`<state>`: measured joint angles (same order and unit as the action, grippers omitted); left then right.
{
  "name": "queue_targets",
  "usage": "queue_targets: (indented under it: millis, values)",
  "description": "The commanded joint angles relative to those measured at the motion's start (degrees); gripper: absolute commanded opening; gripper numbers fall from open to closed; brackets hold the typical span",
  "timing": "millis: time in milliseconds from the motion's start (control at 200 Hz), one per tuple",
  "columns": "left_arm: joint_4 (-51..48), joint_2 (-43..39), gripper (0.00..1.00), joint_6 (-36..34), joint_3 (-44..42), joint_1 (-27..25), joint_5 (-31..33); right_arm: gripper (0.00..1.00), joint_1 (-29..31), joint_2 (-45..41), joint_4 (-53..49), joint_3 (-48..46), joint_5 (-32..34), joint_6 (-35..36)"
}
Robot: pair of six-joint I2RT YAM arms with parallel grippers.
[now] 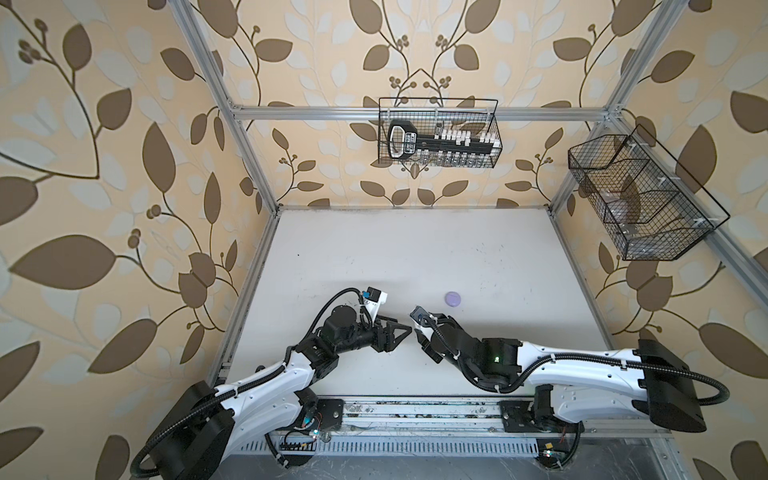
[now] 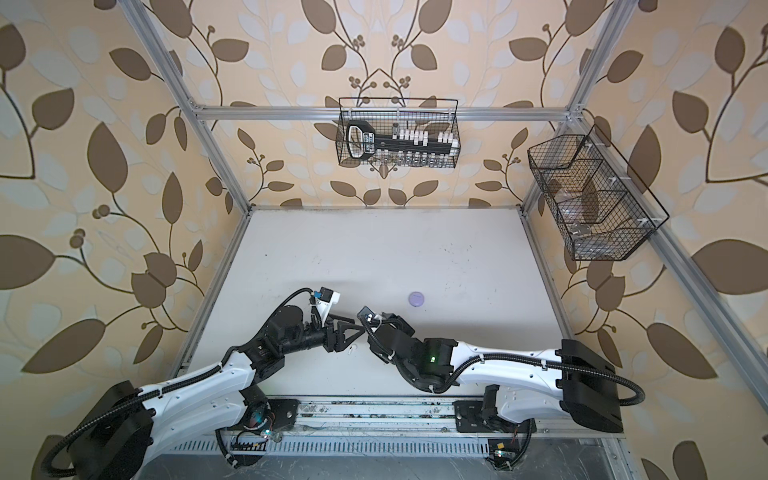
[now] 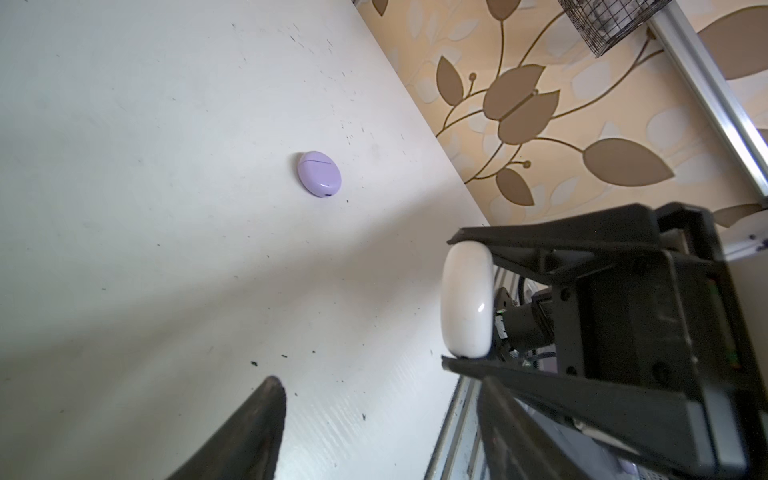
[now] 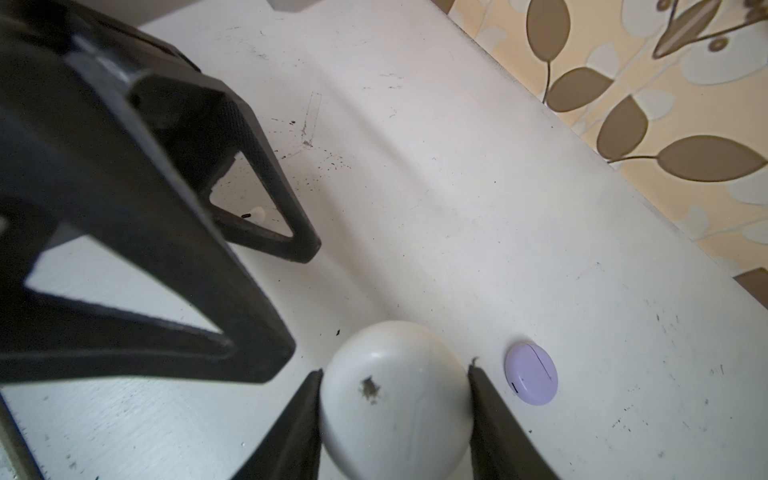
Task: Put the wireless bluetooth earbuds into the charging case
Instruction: 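Bring the white earbud to the left gripper while the left gripper closes on it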
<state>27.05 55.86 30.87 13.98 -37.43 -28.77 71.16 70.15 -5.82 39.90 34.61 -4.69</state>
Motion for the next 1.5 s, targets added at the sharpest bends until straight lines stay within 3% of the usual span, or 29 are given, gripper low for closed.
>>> queue_targets:
  millis: [0, 315, 500, 1045, 1215, 1495]
  values:
    - [6.59, 0.92, 0.72, 1.78, 0.44, -0.14, -5.91, 0.15, 2.31, -1.03, -0.40, -0.71, 3.00, 0.23]
    - [8.10, 2.94, 0.59, 2.20, 1.23, -2.40, -8.70, 0.15, 4.24, -0.10, -2.26, -0.44, 3.75, -1.30]
    - [5.30, 5.38, 0.59, 0.10, 3.37, -5.31, -8.85, 0.15, 4.23, 0.98, -3.04, 1.02, 3.00, -0.54]
    - [7.75, 9.79, 0.51, 1.13, 4.90, -7.64, -12.75, 0.14, 3.51, 1.61, -2.36, 2.10, -0.12, 0.63]
    - [7.46, 9.36, 0.43, 0.90, 4.83, -7.75, -12.78, 0.14, 3.35, 1.32, -2.17, 2.29, -1.43, 1.51]
    - [7.92, 11.98, 0.33, 0.96, 5.82, -8.69, -14.53, 0.14, 4.12, 3.30, -4.57, 4.02, 3.09, 4.43]
